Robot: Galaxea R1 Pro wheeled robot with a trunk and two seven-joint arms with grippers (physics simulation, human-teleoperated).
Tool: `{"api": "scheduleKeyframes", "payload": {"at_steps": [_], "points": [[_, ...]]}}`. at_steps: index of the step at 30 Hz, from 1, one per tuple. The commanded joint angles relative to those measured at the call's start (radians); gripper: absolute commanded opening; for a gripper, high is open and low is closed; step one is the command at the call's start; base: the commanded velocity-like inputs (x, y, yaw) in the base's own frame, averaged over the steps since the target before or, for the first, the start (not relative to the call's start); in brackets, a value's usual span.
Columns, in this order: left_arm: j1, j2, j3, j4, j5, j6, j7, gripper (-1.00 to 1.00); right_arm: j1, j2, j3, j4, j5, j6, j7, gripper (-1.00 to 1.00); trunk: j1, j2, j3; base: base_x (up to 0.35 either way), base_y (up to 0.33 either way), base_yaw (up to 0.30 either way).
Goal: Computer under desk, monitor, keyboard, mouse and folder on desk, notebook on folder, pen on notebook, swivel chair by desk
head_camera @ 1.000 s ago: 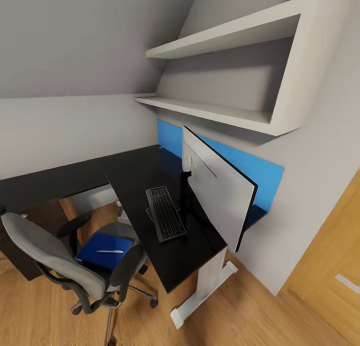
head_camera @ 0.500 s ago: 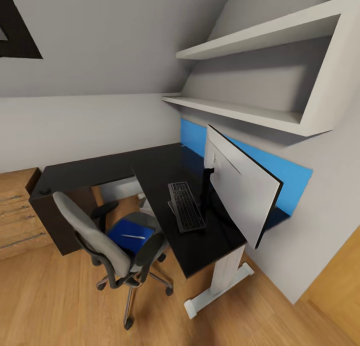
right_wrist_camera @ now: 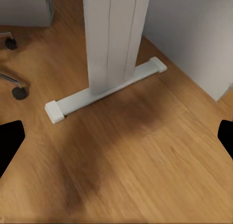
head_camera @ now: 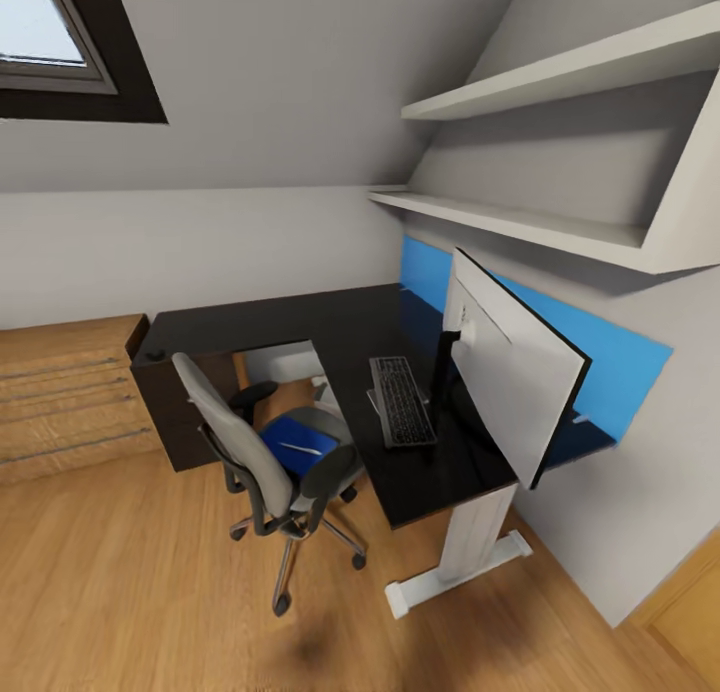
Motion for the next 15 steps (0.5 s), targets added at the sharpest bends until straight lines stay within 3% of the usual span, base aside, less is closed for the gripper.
{"api": "scheduleKeyframes", "payload": {"at_steps": [1,9,15], "points": [[0.0,0.0,0.003,-0.001,-0.003,-0.002,0.002,1.0,-0.001,0.0,0.001,0.002,0.0,-0.004,-0.002,1.0,0.0,-0.001,-0.001,-0.033,-0.06,0.282],[0.0,-0.001,0.003,-0.002,-0.003,-0.005,0.005,1.0,-0.001,-0.001,0.002,0.002,0.0,-0.004,0.0,1.0,0.0,-0.001,-0.001,-0.007,-0.013,0.282],[0.0,-0.017,0.001,-0.003,-0.002,-0.004,0.006,1.0,-0.001,-0.001,0.003,0.002,0.0,-0.004,0.0,1.0,0.0,-0.001,-0.001,-0.001,-0.001,0.282]]}}
